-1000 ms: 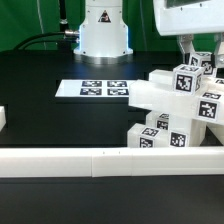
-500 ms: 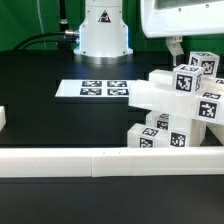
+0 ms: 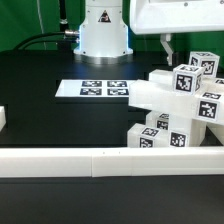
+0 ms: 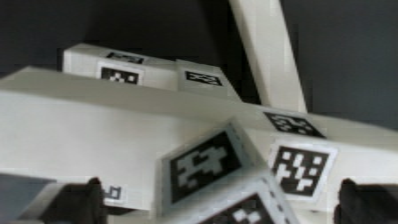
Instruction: Assemble chair
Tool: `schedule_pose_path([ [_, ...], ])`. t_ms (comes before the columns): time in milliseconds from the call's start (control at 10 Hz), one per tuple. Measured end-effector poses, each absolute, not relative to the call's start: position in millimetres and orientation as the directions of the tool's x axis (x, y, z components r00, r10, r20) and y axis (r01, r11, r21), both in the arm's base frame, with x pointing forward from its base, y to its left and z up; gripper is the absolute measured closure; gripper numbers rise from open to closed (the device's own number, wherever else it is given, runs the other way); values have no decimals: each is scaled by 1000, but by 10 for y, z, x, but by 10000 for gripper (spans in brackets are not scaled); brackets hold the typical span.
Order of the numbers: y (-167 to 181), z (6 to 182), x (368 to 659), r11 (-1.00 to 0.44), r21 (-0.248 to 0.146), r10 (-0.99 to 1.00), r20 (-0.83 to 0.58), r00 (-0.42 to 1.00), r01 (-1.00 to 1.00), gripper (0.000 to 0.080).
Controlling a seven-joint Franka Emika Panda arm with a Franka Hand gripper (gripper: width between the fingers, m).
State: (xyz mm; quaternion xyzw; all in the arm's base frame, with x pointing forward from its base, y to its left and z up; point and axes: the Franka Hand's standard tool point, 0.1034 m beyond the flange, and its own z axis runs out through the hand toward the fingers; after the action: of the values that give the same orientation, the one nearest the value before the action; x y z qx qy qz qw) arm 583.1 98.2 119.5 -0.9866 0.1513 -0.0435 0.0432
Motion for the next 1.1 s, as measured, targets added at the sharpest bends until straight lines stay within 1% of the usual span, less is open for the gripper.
schedule_pose_path([
  [100, 981, 1194, 5828, -966, -88, -250, 77, 965, -243, 151],
  [200, 981, 1193, 5814, -993, -39, -114, 81, 990, -111, 151],
  [400, 983, 1193, 5810, -998, 13, 64, 83, 995, 63, 151],
  [600, 987, 1193, 5810, -986, 35, 167, 81, 983, 164, 151],
  [700, 970, 1191, 5812, -987, 33, 158, 81, 984, 156, 151],
  [800, 974, 1191, 5812, -987, 33, 158, 81, 984, 156, 271],
  [900, 972, 1191, 5812, -987, 33, 158, 81, 984, 156, 411],
  [1000, 972, 1191, 5812, -987, 33, 158, 81, 984, 155, 518],
  [1100, 971, 1191, 5812, -988, 32, 153, 81, 985, 151, 518],
])
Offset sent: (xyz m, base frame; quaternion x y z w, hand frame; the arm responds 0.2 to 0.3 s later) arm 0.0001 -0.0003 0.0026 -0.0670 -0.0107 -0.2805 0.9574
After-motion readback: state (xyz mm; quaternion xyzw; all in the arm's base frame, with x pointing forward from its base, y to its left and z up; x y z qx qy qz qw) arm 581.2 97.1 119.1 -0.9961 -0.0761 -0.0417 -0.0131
